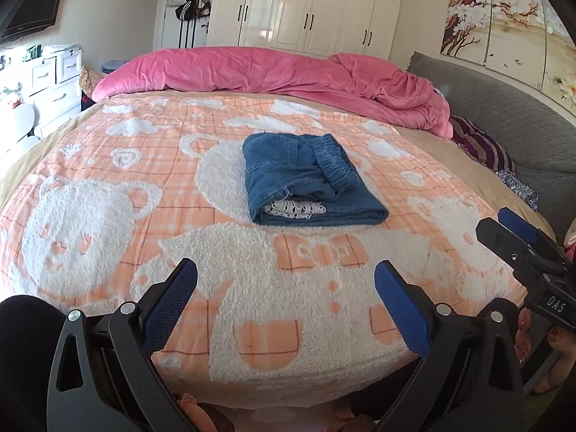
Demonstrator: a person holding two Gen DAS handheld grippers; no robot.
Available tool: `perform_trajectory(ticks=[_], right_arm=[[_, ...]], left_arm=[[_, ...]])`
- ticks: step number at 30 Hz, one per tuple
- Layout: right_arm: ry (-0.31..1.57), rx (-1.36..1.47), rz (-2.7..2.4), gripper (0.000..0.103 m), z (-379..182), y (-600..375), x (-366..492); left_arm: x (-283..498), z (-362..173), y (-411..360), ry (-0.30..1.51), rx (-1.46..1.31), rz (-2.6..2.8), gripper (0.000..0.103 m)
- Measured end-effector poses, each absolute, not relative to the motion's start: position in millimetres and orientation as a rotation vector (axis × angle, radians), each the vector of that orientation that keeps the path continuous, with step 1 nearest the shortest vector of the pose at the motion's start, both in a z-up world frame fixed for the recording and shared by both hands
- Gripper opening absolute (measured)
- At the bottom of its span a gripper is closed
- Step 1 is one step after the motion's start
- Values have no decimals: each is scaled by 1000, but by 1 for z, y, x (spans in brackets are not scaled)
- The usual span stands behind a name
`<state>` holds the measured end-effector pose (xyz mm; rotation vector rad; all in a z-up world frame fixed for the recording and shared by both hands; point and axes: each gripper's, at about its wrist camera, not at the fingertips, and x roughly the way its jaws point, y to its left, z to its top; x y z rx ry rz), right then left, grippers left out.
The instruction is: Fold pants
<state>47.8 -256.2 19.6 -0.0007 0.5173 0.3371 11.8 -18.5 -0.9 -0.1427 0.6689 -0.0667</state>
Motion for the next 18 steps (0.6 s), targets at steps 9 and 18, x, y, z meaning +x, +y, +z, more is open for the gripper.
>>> perform_trajectory(ticks=[9,18], right_arm=[[541,24,318,94,2,-257,55],[568,-9,291,94,-19,-254,63]], left_arm=[[22,-18,-15,690,-145,-41,98],[32,-32,-14,708,-141,-46,98]])
